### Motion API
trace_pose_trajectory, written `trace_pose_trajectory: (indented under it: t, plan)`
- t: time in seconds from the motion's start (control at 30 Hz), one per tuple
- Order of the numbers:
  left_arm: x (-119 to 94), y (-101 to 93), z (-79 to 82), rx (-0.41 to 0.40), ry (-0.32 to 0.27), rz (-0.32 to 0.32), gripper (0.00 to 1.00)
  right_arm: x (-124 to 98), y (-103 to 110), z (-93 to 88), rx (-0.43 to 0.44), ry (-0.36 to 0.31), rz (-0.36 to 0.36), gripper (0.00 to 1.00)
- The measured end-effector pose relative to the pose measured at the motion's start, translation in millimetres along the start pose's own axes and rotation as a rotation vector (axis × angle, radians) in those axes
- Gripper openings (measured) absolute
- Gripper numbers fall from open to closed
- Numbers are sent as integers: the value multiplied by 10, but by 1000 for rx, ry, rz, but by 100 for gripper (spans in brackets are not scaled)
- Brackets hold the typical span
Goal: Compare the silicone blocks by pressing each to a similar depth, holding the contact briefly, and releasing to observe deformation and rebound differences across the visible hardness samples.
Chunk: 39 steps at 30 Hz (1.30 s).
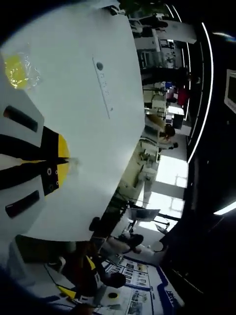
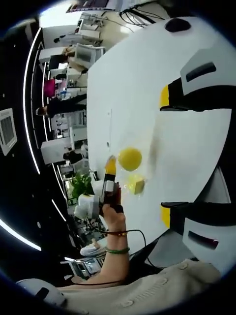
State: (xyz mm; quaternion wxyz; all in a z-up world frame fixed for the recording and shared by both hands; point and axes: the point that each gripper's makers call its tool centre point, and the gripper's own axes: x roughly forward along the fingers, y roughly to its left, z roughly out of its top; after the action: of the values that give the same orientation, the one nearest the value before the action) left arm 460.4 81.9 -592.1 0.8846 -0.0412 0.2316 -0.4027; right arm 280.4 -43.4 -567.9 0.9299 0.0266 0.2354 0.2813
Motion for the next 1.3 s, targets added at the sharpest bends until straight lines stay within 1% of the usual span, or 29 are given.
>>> trace_pose_trajectory:
  t: [0.2,0.3,0.4,0.63,0.77,0.83,0.87,0.9,1.0,1.03,1.13,1.17,1.3]
  plan:
    - [-122,11,74,15,-9,2,0,-9,42,72,-21,-6,-3,70]
    - [-211,17,159,12,-28,0,0,4,69,126,-36,-11,3,70]
    - [-330,-5,265,22,-46,-5,0,26,107,210,-61,-19,14,71]
    - [-646,-6,440,41,-76,-14,0,115,184,423,-136,-26,49,72]
    - [-865,-15,530,60,-87,-23,0,209,272,543,-197,-21,97,72]
    - [-968,-30,552,69,-88,-33,0,275,324,591,-227,-7,129,73]
    - [-1009,-37,556,70,-87,-38,0,318,363,642,-249,-8,152,73]
    - [-1054,-43,564,74,-88,-40,0,334,376,661,-255,-10,159,74]
    - [-1218,-76,588,84,-90,-51,0,470,467,794,-295,-11,211,74]
    - [-1278,-89,597,87,-90,-51,0,528,502,835,-315,-2,228,75]
    - [-1398,-82,625,99,-94,-56,0,640,639,943,-372,-5,286,76]
    - [-1452,-100,633,97,-93,-66,0,703,699,986,-386,-2,307,76]
    - [-1590,-198,644,108,-102,-67,0,914,890,1088,-431,0,375,76]
